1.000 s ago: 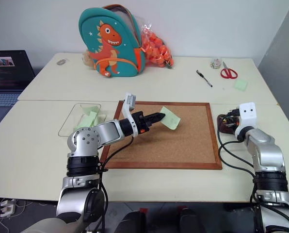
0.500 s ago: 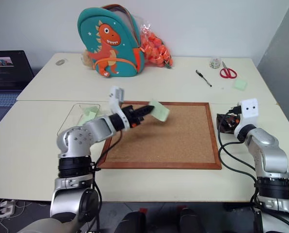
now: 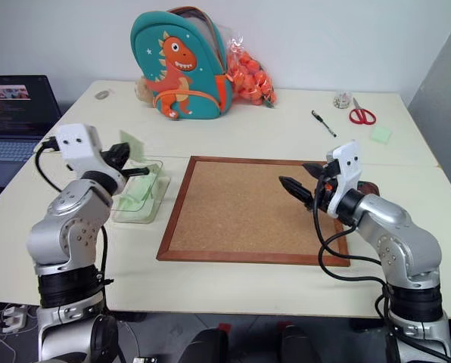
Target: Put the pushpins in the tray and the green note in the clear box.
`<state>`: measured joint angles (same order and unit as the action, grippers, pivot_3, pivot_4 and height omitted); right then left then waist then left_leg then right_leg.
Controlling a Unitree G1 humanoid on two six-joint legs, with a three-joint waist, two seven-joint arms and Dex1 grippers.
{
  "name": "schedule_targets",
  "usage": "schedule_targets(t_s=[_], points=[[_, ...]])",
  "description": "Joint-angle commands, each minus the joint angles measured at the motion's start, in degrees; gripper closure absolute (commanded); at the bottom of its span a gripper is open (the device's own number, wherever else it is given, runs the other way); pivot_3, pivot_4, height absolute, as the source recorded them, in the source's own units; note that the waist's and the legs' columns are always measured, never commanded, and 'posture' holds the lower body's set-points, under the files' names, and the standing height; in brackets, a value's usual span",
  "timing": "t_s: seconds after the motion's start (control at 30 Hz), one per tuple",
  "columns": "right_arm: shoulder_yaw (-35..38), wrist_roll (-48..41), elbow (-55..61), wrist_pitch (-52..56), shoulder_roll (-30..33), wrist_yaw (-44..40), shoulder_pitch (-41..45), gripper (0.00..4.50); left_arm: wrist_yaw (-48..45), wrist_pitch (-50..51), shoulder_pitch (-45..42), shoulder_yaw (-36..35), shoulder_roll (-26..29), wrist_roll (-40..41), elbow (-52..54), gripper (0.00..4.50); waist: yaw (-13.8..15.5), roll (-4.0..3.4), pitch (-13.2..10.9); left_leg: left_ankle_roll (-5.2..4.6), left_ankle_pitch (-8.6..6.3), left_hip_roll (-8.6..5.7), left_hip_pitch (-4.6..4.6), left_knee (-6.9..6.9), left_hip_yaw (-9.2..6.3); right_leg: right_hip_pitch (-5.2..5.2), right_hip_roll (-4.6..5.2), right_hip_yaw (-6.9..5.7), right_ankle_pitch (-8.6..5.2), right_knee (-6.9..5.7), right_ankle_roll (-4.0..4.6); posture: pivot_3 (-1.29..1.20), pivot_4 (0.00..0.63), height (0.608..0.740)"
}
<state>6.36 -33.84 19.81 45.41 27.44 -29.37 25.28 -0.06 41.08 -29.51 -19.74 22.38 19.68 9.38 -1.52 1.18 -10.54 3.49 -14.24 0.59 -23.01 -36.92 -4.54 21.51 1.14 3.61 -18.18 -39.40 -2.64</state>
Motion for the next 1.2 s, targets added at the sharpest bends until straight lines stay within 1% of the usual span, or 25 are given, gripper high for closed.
schedule_targets(t_s=[0.03, 0.2, 0.27, 0.3, 0.33, 0.37, 0.43, 0.47, 0.5, 0.53, 0.57, 0.8, 0.9, 0.97, 1.07, 1.2], points=[[-0.22, -0.09, 0.28, -1.21, 0.25, -0.93, 1.56, 0.59, 2.92, 0.32, 1.25, -1.78, 0.45, -2.02, 3.75, 4.5, -0.02, 0.01, 0.0, 0.0, 0.0, 0.0, 0.0, 0.01, -0.01, 0.0, 0.0, -0.01, 0.0, -0.01, 0.0, 0.0, 0.15, 0.74], [-0.64, 0.28, -0.1, -1.5, 0.49, -1.39, 1.97, 0.59, 3.73, 4.62, 4.13, -0.7, 0.08, -2.76, 5.41, 4.5, -0.16, 0.01, -0.01, 0.0, 0.0, -0.01, 0.0, 0.03, -0.01, 0.01, -0.06, -0.03, 0.0, 0.0, 0.0, 0.0, 0.15, 0.74], [-0.68, 0.41, -0.08, -1.51, 0.44, -1.43, 2.06, 0.58, 4.15, 5.97, 4.77, -0.14, -0.13, -3.2, 5.94, 4.11, -0.19, 0.01, -0.01, 0.0, 0.0, -0.01, 0.01, 0.03, -0.01, 0.01, -0.06, -0.02, 0.0, 0.0, 0.0, 0.0, 0.15, 0.74], [-0.69, 0.45, -0.04, -1.51, 0.42, -1.42, 2.06, 0.58, 4.17, 6.49, 4.91, 0.03, -0.24, -3.24, 6.14, 4.1, -0.19, 0.01, -0.01, 0.0, 0.0, -0.01, 0.0, 0.02, -0.02, 0.01, -0.06, -0.04, 0.0, 0.0, 0.0, 0.0, 0.15, 0.74], [-0.67, 0.47, 0.02, -1.5, 0.39, -1.41, 2.06, 0.58, 4.04, 7.03, 4.98, 0.18, -0.38, -3.17, 6.37, 3.82, -0.19, 0.01, -0.01, 0.0, 0.0, -0.01, 0.0, 0.02, -0.02, 0.01, -0.07, -0.04, 0.0, -0.01, 0.0, 0.0, 0.15, 0.74], [-0.66, 0.5, 0.17, -1.49, 0.31, -1.32, 2.01, 0.58, 3.82, 7.72, 5.22, 0.56, -0.64, -3.01, 6.65, 3.68, -0.16, 0.01, -0.01, 0.0, 0.0, -0.01, 0.0, 0.02, -0.03, 0.01, -0.07, -0.04, 0.0, -0.01, 0.0, 0.0, 0.15, 0.74], [-0.56, 0.57, 0.45, -1.46, 0.17, -1.16, 1.91, 0.58, 3.37, 8.87, 5.5, 1.38, -0.94, -2.98, 7.08, 3.26, -0.17, 0.01, -0.01, 0.0, 0.0, -0.01, 0.0, 0.02, -0.02, 0.0, -0.07, -0.04, 0.0, -0.01, 0.0, 0.0, 0.15, 0.74], [-0.48, 0.55, 0.6, -1.44, 0.15, -1.08, 1.85, 0.58, 3.19, 9.32, 5.55, 1.75, -1.08, -2.99, 7.2, 3.15, -0.17, 0.01, -0.01, 0.0, 0.0, -0.01, 0.0, 0.02, -0.02, 0.0, -0.07, -0.04, 0.0, -0.01, 0.0, 0.0, 0.15, 0.74], [-0.34, 0.52, 0.74, -1.46, 0.12, -0.98, 1.8, 0.58, 2.96, 9.71, 5.51, 2.14, -1.08, -3.11, 7.27, 2.87, -0.17, 0.01, -0.01, 0.0, 0.0, -0.01, 0.0, 0.02, -0.02, 0.0, -0.07, -0.04, 0.0, -0.01, 0.0, 0.0, 0.15, 0.74], [-0.21, 0.53, 0.86, -1.51, 0.08, -0.85, 1.76, 0.58, 2.46, 9.85, 5.48, 2.62, -0.95, -3.16, 7.31, 2.7, -0.18, 0.01, -0.01, 0.0, 0.0, -0.01, 0.0, 0.02, -0.02, 0.0, -0.07, -0.04, 0.0, -0.01, 0.0, 0.0, 0.15, 0.74], [-0.14, 0.54, 0.92, -1.55, 0.06, -0.77, 1.73, 0.58, 2.12, 9.93, 5.45, 2.87, -0.86, -3.21, 7.34, 2.61, -0.18, 0.01, -0.01, 0.0, 0.0, -0.01, 0.0, 0.02, -0.02, 0.0, -0.08, -0.04, 0.0, -0.01, 0.0, 0.0, 0.15, 0.74], [-0.21, 0.64, 1.04, -1.61, 0.1, -0.55, 1.53, 0.58, 1.69, 11.58, 6.3, 3.77, -0.86, -4.06, 7.14, 1.21, -0.22, 0.01, -0.01, 0.0, 0.0, -0.01, 0.01, 0.02, -0.01, 0.01, -0.08, -0.03, 0.0, -0.01, 0.0, 0.0, 0.15, 0.74], [-0.25, 0.67, 1.15, -1.6, 0.25, -0.58, 1.46, 0.58, 0.55, 10.94, 5.92, 3.4, -2.37, -2.34, 7.75, 1.21, -0.2, 0.01, -0.01, 0.0, 0.0, 0.0, 0.01, 0.02, -0.02, 0.01, -0.09, -0.04, 0.0, -0.02, 0.0, 0.0, 0.15, 0.74], [-0.25, 0.69, 1.18, -1.62, 0.33, -0.63, 1.45, 0.58, 0.2, 8.37, 5.85, 2.84, -3.42, -1.96, 8.68, 1.21, -0.19, 0.01, -0.01, 0.0, 0.0, 0.0, 0.0, 0.02, -0.02, 0.01, -0.08, -0.04, 0.0, -0.02, 0.0, 0.0, 0.15, 0.74], [-0.21, 0.69, 1.16, -1.62, 0.53, -0.82, 1.43, 0.58, -0.07, 0.54, 6.81, 3.56, -2.65, -5.14, 11.94, 1.21, -0.17, 0.04, -0.02, 0.0, 0.0, 0.01, -0.01, 0.01, -0.01, 0.02, -0.07, -0.03, 0.0, -0.01, 0.0, 0.0, 0.15, 0.74], [-0.16, 0.83, 0.76, -1.74, 0.75, -1.03, 1.3, 0.58, 1.1, -3.99, 8.58, 3.53, -2.0, -8.14, 14.34, 1.21, -0.32, 0.04, -0.02, 0.0, 0.0, 0.01, 0.02, 0.04, 0.03, 0.02, -0.09, 0.0, 0.0, -0.01, 0.01, 0.0, 0.15, 0.74]])
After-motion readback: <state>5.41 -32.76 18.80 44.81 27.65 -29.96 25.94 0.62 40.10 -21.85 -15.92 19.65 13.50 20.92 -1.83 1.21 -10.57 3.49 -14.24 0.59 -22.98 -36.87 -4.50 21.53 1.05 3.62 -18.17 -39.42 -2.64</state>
